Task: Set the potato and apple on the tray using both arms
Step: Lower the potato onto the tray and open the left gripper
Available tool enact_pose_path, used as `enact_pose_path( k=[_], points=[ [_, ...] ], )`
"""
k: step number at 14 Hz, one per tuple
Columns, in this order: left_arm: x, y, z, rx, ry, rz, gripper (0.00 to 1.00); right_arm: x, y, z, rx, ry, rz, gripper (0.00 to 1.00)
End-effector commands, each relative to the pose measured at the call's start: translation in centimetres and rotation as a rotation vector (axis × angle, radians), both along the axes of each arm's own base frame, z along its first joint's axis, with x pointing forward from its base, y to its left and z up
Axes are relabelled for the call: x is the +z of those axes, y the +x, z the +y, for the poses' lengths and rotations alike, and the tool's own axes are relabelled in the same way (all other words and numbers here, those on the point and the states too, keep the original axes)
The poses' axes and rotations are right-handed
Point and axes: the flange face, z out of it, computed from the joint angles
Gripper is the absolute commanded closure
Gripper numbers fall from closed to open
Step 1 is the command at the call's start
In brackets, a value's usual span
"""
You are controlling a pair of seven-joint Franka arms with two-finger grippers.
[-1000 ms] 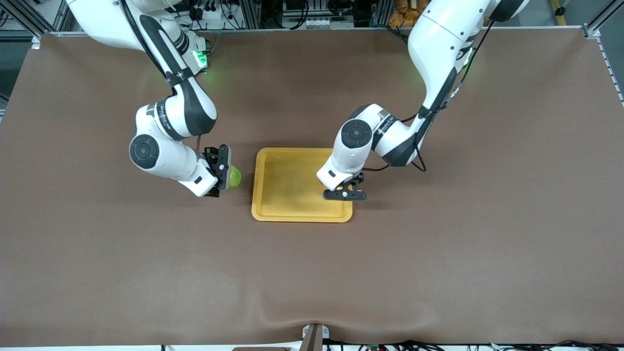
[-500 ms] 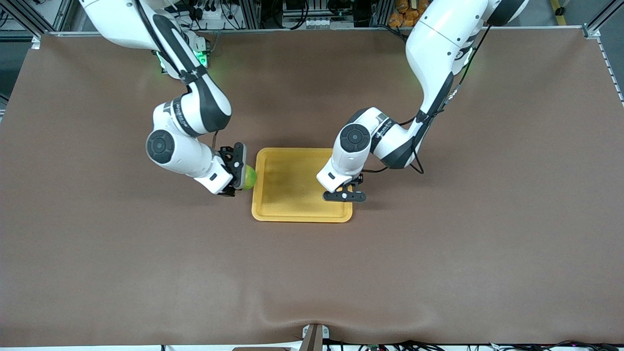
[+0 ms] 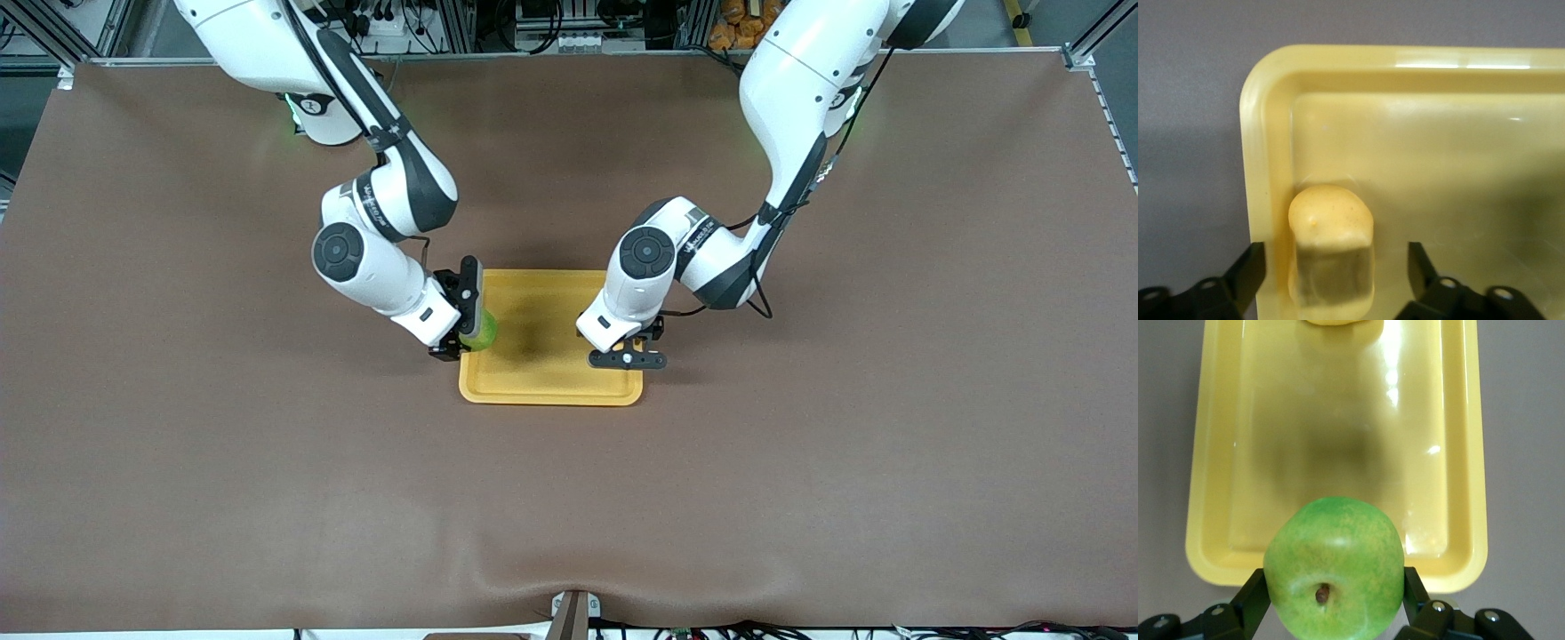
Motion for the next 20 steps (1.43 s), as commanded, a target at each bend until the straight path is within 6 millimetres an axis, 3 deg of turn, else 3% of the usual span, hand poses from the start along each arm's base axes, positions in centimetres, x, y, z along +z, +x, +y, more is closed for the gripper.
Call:
enact_pose_path(
  k=[1, 3, 8, 13, 14, 15, 20],
  points=[
    [2.6, 1.2, 0.5, 0.014, 0.003, -0.039, 0.00, -0.6, 0.0, 0.5, -0.018, 0.015, -0.016, 1.00],
    [4.8, 2.1, 1.7, 0.034, 0.002, -0.053, 0.00, -2.3, 0.0, 0.5, -0.020, 0.007, -0.004, 1.00],
    [10.8, 4.7, 5.8, 0.095, 0.008, -0.078, 0.00, -3.1, -0.8, 2.7, 0.010, 0.008, -0.022, 1.00],
    [17.0, 7.3, 13.0, 0.191, 0.033, -0.091, 0.00, -4.5, -1.1, 2.6, 0.012, -0.002, -0.004, 1.00],
    [18.1, 7.5, 14.1, 0.206, 0.041, -0.086, 0.00, -4.6, -1.1, 2.7, 0.012, -0.003, -0.002, 0.70],
    [19.1, 7.6, 15.4, 0.224, 0.052, -0.079, 0.00, -4.8, -1.1, 2.7, 0.012, -0.005, 0.001, 0.01],
    [24.2, 8.1, 22.5, 0.197, 0.100, -0.058, 0.00, -5.5, -1.3, 2.7, 0.018, -0.011, 0.010, 0.00]
  ],
)
